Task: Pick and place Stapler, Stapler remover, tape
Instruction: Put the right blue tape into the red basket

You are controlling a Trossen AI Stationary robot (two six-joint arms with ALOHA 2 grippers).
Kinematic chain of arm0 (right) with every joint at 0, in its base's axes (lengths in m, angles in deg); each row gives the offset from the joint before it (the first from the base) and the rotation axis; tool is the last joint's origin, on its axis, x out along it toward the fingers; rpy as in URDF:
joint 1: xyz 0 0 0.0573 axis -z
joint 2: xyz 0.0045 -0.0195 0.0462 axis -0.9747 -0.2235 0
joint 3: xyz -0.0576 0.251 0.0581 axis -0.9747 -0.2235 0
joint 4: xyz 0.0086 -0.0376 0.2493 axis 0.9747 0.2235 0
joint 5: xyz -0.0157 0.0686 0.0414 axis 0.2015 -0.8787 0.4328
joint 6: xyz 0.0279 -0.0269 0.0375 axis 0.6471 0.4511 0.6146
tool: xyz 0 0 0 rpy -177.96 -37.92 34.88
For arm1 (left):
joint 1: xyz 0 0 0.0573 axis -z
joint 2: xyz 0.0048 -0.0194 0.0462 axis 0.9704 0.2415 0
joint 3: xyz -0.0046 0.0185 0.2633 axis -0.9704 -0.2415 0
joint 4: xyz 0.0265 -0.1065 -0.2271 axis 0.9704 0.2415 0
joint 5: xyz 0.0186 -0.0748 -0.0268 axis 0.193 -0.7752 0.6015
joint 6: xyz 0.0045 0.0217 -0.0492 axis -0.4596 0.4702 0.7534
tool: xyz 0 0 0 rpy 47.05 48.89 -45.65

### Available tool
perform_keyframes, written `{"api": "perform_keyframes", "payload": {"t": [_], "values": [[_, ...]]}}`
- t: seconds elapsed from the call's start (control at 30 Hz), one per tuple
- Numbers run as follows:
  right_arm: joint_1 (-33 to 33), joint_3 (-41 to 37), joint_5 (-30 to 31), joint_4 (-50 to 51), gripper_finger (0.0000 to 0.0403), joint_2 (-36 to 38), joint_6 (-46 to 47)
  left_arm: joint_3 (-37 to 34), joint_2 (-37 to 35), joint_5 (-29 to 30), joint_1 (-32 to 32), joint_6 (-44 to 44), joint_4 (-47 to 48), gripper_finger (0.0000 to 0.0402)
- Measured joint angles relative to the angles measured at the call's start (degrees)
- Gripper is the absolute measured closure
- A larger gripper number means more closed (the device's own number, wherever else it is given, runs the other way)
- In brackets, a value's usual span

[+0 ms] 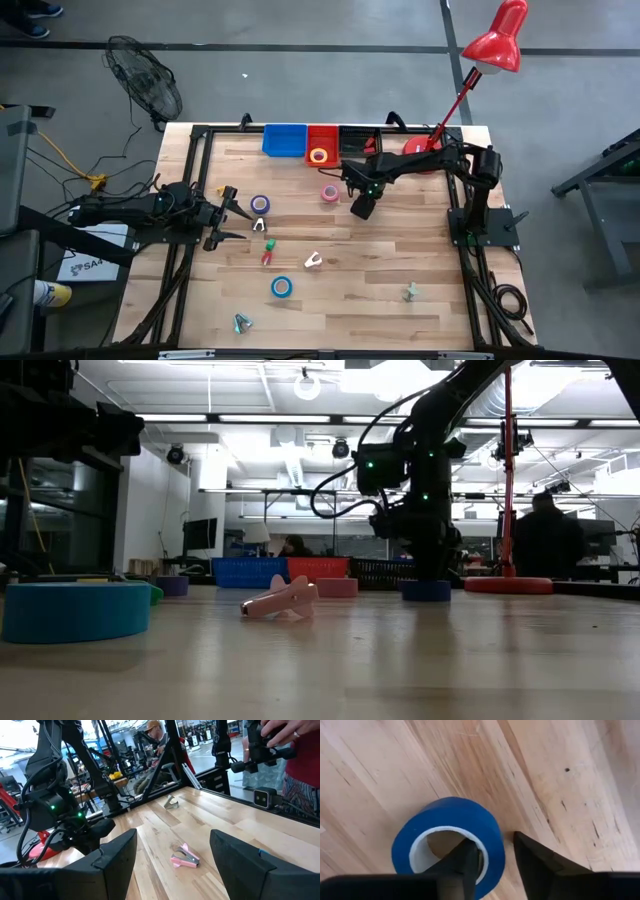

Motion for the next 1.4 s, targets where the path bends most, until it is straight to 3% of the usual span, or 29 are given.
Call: {"api": "perform_keyframes", "payload": {"t": [0.23,0.57,0.9,1.4], "values": [[0.28,0.0,-0.3,0.77,0.0369,0.07,0.0,0.0,-0.01,0.0,0.0,-0.02,0.0,0.0154],[2.13,7.19,-5.19,2.22,0.037,2.11,-1.3,0.0,0.01,0.04,0.01,0.0,0.02,0.0154],[8.76,21.75,-5.14,4.0,0.037,1.25,-15.06,0.0,0.01,0.2,0.02,0.0,0.02,0.0154],[18.41,43.49,-4.35,2.91,0.037,-12.66,-36.85,0.0,0.0,0.15,0.02,-0.01,0.02,0.0154]]}}
